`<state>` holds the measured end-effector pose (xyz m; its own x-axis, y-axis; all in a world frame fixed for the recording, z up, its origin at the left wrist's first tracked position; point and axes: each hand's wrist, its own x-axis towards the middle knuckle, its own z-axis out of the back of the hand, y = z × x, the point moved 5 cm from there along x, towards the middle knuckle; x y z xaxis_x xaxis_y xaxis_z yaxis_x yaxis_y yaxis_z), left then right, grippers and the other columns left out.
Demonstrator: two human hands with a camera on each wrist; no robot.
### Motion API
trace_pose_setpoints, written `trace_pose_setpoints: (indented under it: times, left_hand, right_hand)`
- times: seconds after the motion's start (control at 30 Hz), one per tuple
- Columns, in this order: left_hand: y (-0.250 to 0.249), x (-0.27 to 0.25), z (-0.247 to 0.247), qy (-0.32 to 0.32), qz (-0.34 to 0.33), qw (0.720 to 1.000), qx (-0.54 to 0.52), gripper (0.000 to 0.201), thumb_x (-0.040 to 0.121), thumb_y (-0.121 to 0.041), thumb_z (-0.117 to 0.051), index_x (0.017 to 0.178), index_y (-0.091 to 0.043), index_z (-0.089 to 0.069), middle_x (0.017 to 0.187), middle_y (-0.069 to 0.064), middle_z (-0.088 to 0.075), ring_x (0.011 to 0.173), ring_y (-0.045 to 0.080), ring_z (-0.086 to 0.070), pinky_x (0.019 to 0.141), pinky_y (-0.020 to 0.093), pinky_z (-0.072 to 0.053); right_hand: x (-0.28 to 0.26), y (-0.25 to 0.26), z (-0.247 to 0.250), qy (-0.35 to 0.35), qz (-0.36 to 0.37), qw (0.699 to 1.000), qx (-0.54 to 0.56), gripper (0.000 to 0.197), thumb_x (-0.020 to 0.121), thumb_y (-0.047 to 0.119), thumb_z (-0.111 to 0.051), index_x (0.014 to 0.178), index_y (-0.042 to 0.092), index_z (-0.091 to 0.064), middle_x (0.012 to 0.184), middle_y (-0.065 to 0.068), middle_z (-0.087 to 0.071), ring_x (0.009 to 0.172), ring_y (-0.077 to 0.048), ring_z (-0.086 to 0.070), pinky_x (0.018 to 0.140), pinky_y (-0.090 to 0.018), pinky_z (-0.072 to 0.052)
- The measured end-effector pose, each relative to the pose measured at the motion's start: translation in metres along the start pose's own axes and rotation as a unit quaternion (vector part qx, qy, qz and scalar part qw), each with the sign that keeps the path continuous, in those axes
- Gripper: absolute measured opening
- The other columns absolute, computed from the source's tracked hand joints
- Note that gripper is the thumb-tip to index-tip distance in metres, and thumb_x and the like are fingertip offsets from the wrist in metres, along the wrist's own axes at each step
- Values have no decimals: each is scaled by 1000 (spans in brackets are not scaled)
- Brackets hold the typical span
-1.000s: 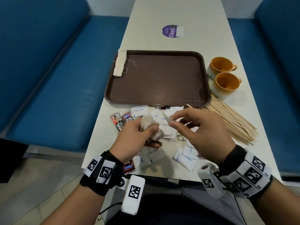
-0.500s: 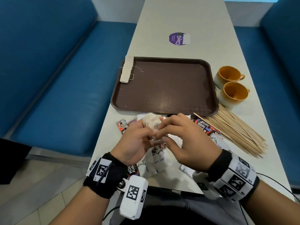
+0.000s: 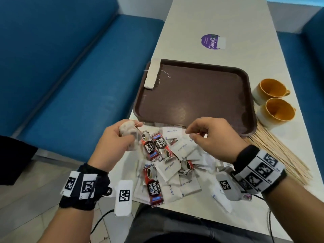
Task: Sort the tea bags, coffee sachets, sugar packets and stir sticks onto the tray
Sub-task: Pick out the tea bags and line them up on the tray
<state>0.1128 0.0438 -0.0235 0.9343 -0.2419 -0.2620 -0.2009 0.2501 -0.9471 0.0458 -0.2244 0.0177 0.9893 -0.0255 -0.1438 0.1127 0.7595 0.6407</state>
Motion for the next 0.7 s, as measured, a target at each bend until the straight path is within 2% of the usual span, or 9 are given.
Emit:
trace_pose_setpoints:
  times: [0.1, 0.17, 0.23, 0.33, 0.4, 0.47, 0.53, 0.63, 0.7]
  left_hand:
    - [3, -9, 9, 53, 8, 992, 114, 42, 83, -2, -60, 103, -35, -75, 81, 0, -74, 71, 9, -61, 66, 25, -51]
    - [5, -17, 7, 111, 16, 975, 192, 49, 86, 2, -59, 106, -40, -73, 68, -12, -70, 57, 2, -55, 55, 15, -46]
    - [8, -25, 3, 146, 15, 957, 248, 52, 87, 1, -60, 114, -43, -69, 63, -20, -63, 46, 0, -49, 48, 10, -39]
    - [13, -32, 5, 146, 5, 947, 285, 56, 88, -1, -61, 121, -46, -65, 91, -12, -67, 49, -4, -54, 50, 9, -40]
    - [17, -32, 11, 131, 2, 944, 302, 56, 89, -4, -62, 122, -50, -62, 101, -8, -64, 54, -4, -56, 54, 11, -43]
    - [19, -32, 14, 119, -2, 942, 314, 58, 89, -6, -62, 123, -52, -59, 101, -8, -63, 57, -1, -56, 58, 13, -45]
    - [19, -31, 12, 124, -7, 941, 315, 63, 89, -6, -61, 128, -55, -55, 97, -8, -61, 59, 0, -55, 61, 13, -45]
    - [15, -32, 0, 150, -20, 935, 322, 73, 88, -3, -56, 132, -60, -50, 79, -7, -58, 59, 2, -51, 59, 15, -43]
    - [10, -32, -13, 174, -30, 929, 326, 78, 85, -1, -51, 134, -61, -49, 74, -6, -59, 60, 3, -50, 61, 20, -45]
  right_hand:
    - [8, 8, -27, 59, 33, 997, -31, 16, 92, 25, -71, 105, 34, -74, 102, 17, -61, 83, -2, -58, 84, -27, -50]
    - [8, 13, -43, 113, 68, 990, -58, 23, 92, 34, -68, 114, 40, -71, 115, 17, -54, 96, -4, -54, 91, -27, -47]
    - [5, 15, -53, 152, 94, 978, -110, 25, 93, 44, -65, 118, 48, -67, 126, 21, -48, 108, -7, -45, 96, -29, -43]
    - [0, 12, -53, 159, 100, 972, -138, 29, 93, 43, -67, 120, 51, -66, 127, 24, -47, 107, -5, -34, 96, -29, -40]
    - [-5, 7, -48, 149, 96, 974, -142, 28, 93, 40, -68, 119, 49, -67, 126, 26, -48, 107, -6, -33, 95, -24, -39]
    - [-11, 0, -43, 142, 90, 974, -151, 26, 93, 39, -70, 117, 48, -68, 125, 30, -47, 107, -7, -33, 90, -16, -33]
    - [-17, -7, -40, 129, 85, 976, -152, 25, 91, 39, -73, 114, 47, -70, 122, 32, -49, 106, -7, -33, 87, -12, -31]
    - [-22, -15, -34, 104, 64, 985, -124, 29, 84, 33, -79, 110, 45, -70, 116, 32, -54, 105, -7, -36, 90, -14, -34]
    - [-23, -19, -29, 88, 48, 988, -115, 36, 82, 23, -79, 108, 44, -69, 114, 29, -55, 104, -7, -38, 90, -18, -36]
